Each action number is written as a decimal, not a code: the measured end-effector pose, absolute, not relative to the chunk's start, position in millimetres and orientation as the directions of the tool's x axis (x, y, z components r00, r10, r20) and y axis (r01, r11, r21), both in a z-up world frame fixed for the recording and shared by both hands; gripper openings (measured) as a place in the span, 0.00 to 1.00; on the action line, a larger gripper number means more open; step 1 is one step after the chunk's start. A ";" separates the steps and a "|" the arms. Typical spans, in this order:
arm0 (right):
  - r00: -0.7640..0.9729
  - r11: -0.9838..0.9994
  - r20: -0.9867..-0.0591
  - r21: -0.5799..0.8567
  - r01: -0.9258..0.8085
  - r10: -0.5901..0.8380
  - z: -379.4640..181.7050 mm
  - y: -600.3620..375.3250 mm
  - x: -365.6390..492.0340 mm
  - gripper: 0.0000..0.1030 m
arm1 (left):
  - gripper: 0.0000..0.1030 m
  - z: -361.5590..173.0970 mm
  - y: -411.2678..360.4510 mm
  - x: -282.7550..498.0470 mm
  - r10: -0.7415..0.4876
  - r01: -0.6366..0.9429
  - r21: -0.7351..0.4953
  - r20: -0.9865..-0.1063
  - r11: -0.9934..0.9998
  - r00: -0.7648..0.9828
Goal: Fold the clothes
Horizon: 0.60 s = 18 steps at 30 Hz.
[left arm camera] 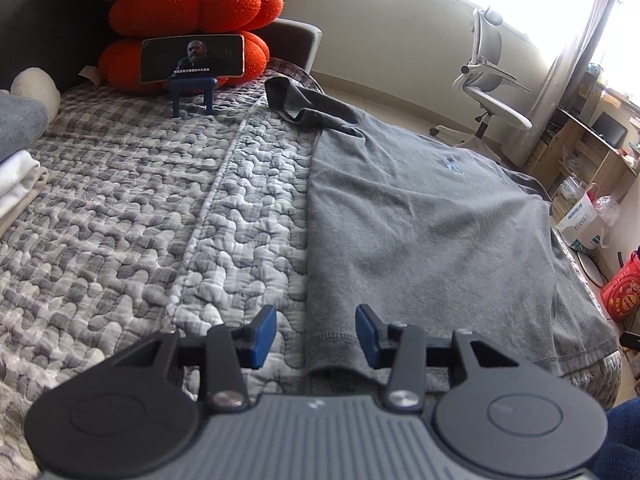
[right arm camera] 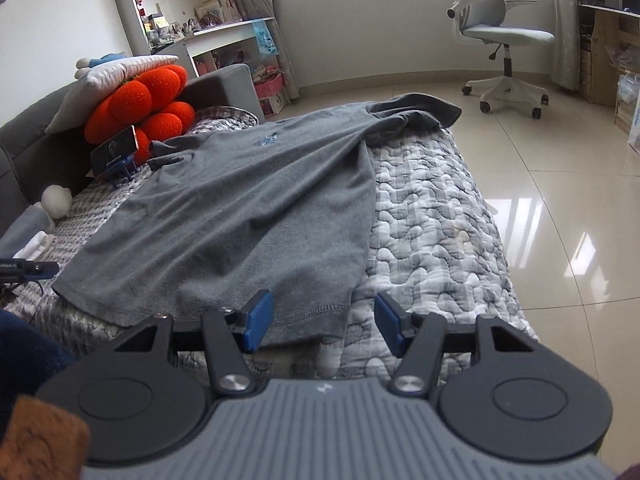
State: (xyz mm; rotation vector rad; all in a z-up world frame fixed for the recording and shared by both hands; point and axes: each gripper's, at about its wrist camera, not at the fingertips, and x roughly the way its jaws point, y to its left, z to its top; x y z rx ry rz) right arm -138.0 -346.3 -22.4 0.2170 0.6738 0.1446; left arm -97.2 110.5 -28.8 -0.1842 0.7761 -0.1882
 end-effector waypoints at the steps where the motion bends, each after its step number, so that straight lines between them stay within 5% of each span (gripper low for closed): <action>1: 0.774 0.967 -0.601 0.249 -0.056 0.200 -24.8 -348.8 -138.0 0.56 | 0.42 -31.1 108.2 -95.8 -0.233 0.101 -0.228 -0.682 0.968 0.693; 9: 0.776 0.966 -0.603 0.257 -0.032 0.186 -36.6 -349.0 -135.6 0.47 | 0.42 -39.6 94.7 -90.9 -0.235 0.120 -0.211 -0.685 0.970 0.690; 13: 0.763 0.951 -0.614 0.310 0.001 0.200 -46.9 -349.0 -128.2 0.20 | 0.30 -45.2 93.2 -85.1 -0.235 0.116 -0.214 -0.695 0.970 0.680; 16: 0.766 0.953 -0.614 0.303 0.006 0.191 -53.9 -343.7 -127.2 0.19 | 0.10 -47.7 94.9 -81.8 -0.233 0.099 -0.228 -0.698 0.969 0.677; 18: 0.774 0.950 -0.604 0.311 0.008 0.191 -51.8 -341.1 -126.6 0.08 | 0.05 -44.4 94.1 -82.3 -0.242 0.103 -0.236 -0.693 0.966 0.680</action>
